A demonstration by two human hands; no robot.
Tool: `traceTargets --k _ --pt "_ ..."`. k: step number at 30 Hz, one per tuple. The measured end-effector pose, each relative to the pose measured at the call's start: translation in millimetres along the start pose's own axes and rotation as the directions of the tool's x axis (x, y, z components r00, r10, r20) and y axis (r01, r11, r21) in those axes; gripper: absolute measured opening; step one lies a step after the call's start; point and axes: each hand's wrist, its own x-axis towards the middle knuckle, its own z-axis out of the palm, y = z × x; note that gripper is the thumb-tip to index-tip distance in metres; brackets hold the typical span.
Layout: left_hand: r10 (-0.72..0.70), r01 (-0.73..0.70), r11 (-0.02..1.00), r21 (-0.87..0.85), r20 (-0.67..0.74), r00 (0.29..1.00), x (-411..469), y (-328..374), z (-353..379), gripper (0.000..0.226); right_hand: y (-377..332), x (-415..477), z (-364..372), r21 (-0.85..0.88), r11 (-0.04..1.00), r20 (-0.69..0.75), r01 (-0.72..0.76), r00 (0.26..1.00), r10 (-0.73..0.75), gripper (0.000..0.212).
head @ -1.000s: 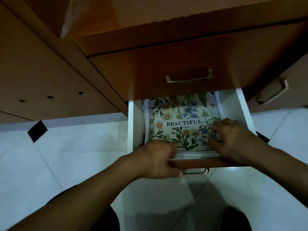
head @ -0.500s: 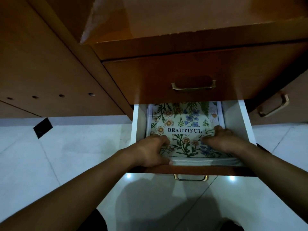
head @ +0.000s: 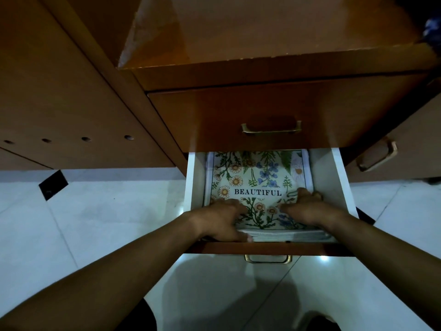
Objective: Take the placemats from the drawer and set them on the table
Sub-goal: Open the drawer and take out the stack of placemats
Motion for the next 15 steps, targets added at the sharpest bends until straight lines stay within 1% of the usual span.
traceTargets --k 2,4,7,8,10,13,15 --pt "0.043 -0.042 0.999 0.015 -0.049 0.998 3.2 4.0 4.0 0.082 0.0 -3.5 -1.4 -0.007 1.0 0.024 0.017 1.0 -0.016 0.093" --pt "0.125 -0.122 0.992 0.029 -0.092 0.988 6.7 10.5 6.2 0.075 0.6 -6.8 -2.1 -0.053 0.998 0.036 0.028 0.999 -0.026 0.095" --pt "0.226 -0.222 0.973 0.057 -0.088 0.97 11.6 21.5 9.0 0.066 -1.1 -12.7 -1.5 -0.243 0.97 0.083 0.026 0.997 -0.007 0.095" --pt "0.239 -0.234 0.97 0.067 -0.078 0.968 12.6 24.0 10.8 0.066 -2.0 -15.2 -1.0 -0.306 0.952 0.108 0.026 0.994 0.008 0.095" --pt "0.25 -0.245 0.966 0.078 -0.063 0.966 13.5 25.3 13.8 0.068 -4.2 -20.0 -0.3 -0.377 0.926 0.156 0.023 0.987 0.039 0.101" --pt "0.25 -0.246 0.968 0.058 -0.071 0.966 13.0 22.2 16.1 0.069 -5.7 -24.0 3.2 -0.436 0.898 0.239 0.066 0.97 0.045 0.103" --pt "0.25 -0.247 0.968 0.053 -0.073 0.965 11.8 20.8 17.7 0.068 -7.1 -24.6 5.5 -0.437 0.897 0.228 0.066 0.973 0.04 0.103"
